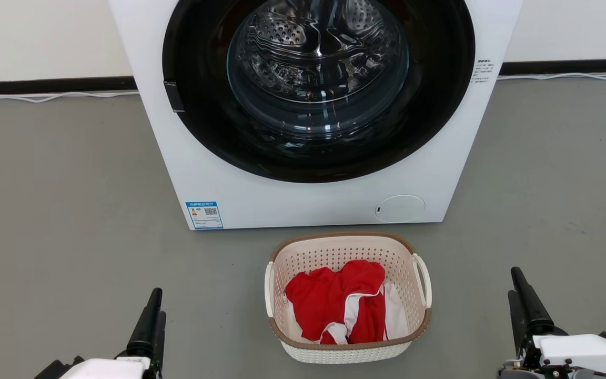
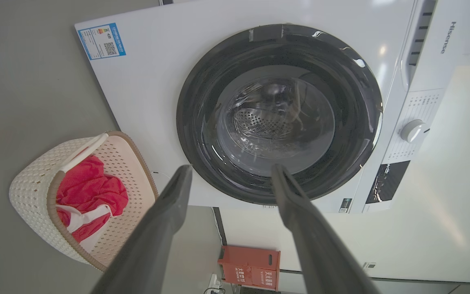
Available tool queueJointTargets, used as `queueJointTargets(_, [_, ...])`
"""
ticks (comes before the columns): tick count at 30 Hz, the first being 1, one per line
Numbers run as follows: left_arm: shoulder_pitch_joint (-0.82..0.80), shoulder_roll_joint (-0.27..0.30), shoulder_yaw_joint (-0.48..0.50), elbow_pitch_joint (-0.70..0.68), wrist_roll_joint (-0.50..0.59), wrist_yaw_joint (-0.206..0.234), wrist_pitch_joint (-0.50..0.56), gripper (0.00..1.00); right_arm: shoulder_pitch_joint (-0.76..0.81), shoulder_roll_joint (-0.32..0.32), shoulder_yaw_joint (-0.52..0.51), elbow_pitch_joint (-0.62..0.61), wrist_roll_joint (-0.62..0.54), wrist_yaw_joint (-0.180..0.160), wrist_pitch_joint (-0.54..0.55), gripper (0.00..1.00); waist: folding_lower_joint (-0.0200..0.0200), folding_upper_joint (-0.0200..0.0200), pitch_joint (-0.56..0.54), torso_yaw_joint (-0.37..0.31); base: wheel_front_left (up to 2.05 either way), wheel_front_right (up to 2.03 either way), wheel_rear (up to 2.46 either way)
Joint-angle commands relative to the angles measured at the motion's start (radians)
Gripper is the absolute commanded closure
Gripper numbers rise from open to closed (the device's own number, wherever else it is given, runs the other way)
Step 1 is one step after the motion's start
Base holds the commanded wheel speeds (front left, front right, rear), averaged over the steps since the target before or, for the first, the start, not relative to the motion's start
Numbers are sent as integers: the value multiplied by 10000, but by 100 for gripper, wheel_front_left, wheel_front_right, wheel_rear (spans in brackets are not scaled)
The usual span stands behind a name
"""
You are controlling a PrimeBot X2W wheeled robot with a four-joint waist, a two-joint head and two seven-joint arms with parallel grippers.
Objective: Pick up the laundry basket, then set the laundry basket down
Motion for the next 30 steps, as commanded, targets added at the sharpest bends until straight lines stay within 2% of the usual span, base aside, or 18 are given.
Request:
queueJointTargets(1, [-302,74,24,-265,219,77,-81,0,-97,-143,41,-346,-240,17,-109,0,-2,0,2,-1,0,0,0])
queueJointTargets(30, [-241,108,-506,-147,4146,823,-932,0,40,-525,345,-776,-4882,35,-960,0,-3,0,-1,60,0,0,0])
